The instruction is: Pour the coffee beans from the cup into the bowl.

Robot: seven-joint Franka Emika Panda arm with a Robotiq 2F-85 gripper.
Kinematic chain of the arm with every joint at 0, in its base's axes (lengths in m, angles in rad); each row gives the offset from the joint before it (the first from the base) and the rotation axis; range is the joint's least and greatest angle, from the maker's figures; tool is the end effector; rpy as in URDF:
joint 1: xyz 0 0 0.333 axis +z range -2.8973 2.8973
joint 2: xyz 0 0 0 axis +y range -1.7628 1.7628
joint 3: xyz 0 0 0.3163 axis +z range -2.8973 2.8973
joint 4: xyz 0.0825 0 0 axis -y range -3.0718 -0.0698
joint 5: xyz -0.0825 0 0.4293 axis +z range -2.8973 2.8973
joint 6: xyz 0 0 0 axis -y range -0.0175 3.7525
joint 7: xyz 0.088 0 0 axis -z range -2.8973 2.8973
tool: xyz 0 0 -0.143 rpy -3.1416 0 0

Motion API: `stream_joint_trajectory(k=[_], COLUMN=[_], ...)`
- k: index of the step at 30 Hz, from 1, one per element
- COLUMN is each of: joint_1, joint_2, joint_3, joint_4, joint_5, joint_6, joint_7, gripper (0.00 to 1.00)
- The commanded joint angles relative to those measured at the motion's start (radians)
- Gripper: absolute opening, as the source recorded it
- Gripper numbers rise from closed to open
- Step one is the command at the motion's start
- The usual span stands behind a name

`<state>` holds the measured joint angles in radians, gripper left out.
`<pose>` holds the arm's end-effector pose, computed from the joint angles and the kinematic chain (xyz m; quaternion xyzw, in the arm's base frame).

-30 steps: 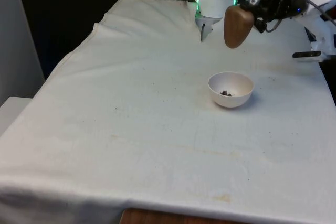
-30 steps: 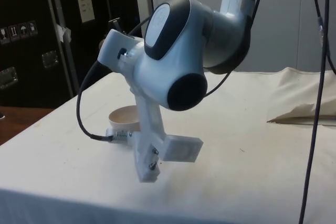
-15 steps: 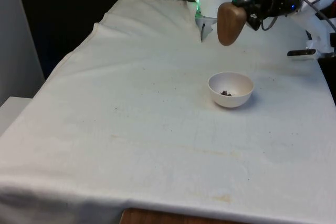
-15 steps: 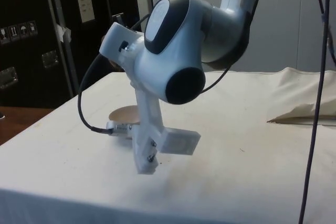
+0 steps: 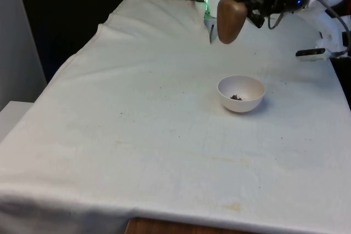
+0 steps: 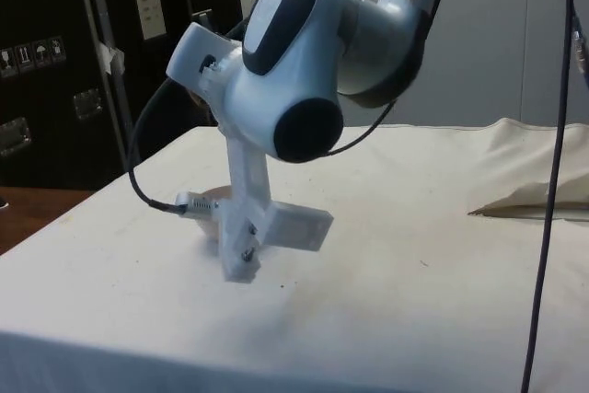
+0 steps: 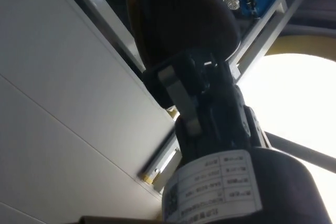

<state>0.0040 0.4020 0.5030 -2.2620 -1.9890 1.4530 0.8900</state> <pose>0.5550 0.1500 0.2151 0.5960 0.2854 0.2386 0.7116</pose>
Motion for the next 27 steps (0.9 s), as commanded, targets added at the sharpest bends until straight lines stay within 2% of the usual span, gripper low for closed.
stream_joint_trajectory(k=[1,2,3,4,10,11,12,20,21,22,27], joint_1=[-0.008,-0.009,-0.002,-0.010,-0.013,-0.005,-0.014,-0.020,-0.012,-0.021,-0.026], joint_2=[-0.008,-0.010,-0.005,-0.011,-0.018,-0.012,-0.020,-0.029,-0.022,-0.030,-0.040], joint_3=[-0.002,-0.008,-0.009,-0.010,-0.030,-0.036,-0.035,-0.055,-0.058,-0.056,-0.061], joint_4=[0.002,0.007,0.006,0.009,0.023,0.026,0.026,0.039,0.039,0.040,0.041], joint_5=[-0.002,-0.001,0.000,-0.001,0.002,0.000,0.003,0.016,0.007,0.019,0.043], joint_6=[0.025,0.031,0.010,0.035,0.061,0.043,0.068,0.103,0.081,0.107,0.130], joint_7=[-0.010,-0.010,0.000,-0.009,-0.004,0.002,-0.002,0.027,0.025,0.031,0.053], gripper=[0.00,0.00,0.00,0.00,0.00,0.00,0.00,0.00,0.00,0.00,0.00])
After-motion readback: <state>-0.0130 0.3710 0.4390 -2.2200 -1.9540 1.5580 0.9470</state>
